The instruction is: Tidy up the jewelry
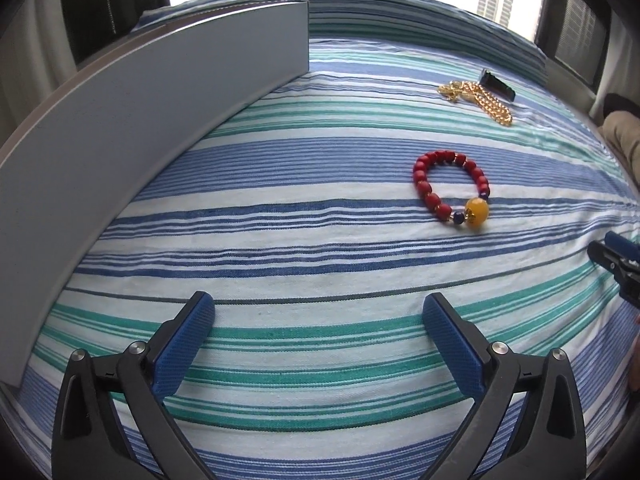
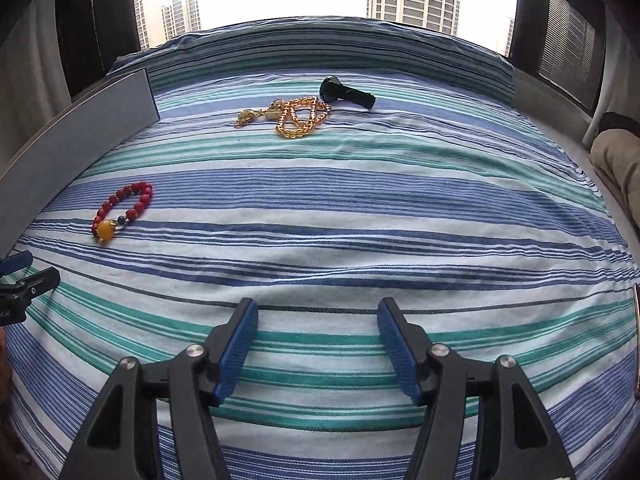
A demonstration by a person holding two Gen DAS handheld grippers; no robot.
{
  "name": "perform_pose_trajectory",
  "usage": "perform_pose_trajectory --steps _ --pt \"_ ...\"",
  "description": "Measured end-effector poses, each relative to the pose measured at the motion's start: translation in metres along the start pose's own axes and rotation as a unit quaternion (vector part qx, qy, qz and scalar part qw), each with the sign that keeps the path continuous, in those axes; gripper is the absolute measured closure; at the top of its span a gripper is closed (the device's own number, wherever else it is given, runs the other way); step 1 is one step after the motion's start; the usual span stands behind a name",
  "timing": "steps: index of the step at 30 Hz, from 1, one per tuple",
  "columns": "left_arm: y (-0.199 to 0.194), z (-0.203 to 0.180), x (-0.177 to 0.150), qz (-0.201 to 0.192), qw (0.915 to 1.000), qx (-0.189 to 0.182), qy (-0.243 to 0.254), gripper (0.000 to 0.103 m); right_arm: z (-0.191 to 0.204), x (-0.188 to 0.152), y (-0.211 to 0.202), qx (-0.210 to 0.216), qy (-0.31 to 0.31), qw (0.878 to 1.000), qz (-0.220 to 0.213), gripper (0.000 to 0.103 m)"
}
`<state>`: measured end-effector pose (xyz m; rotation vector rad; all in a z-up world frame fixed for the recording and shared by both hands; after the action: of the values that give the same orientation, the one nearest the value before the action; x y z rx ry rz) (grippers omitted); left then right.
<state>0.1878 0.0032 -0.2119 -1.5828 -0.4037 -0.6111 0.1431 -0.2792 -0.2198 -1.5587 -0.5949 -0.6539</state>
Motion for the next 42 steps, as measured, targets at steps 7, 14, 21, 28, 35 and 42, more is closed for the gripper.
perform_pose_trajectory --steps 7,14,21,28,35,42 --pt "-0.008 -0.014 0.013 0.014 0.9992 -0.033 0.016 0.002 -0.001 -0.001 0.001 0.002 0.003 1.0 0.0 0.037" --pt "0.001 -0.079 0.061 0.025 0.9893 -0.097 0.106 0.001 -0.001 -0.001 0.001 0.001 0.003 1.0 0.0 0.037" --pt "0.048 -0.099 0.073 0.061 0.988 -0.088 0.112 0.008 -0.001 0.0 0.001 0.001 0.003 1.0 0.0 0.037" --pt "0.04 -0.102 0.067 0.038 0.9871 -0.087 0.128 0.079 -0.001 -0.001 0.001 0.001 0.003 1.0 0.0 0.037" --pt "0.02 -0.079 0.039 0.057 0.989 -0.087 0.105 0.084 -0.001 -0.001 0.001 0.001 0.003 1.0 -0.001 0.037" --pt "-0.002 -0.033 0.009 0.05 0.9948 -0.055 0.07 0.059 -0.001 -0.001 0.002 0.0 0.003 1.0 -0.001 0.037"
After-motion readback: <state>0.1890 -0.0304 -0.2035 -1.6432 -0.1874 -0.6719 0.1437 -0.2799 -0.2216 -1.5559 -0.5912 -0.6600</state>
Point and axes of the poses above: each gripper's, at about its wrist camera, not at the fingertips, and y roughly the way its jaws point, z to its left, x to its top, the point moved 9 cm from there along y, roughly the way its jaws point, and after that the axes turned 1 degree about -x, right-handed, at the moved point
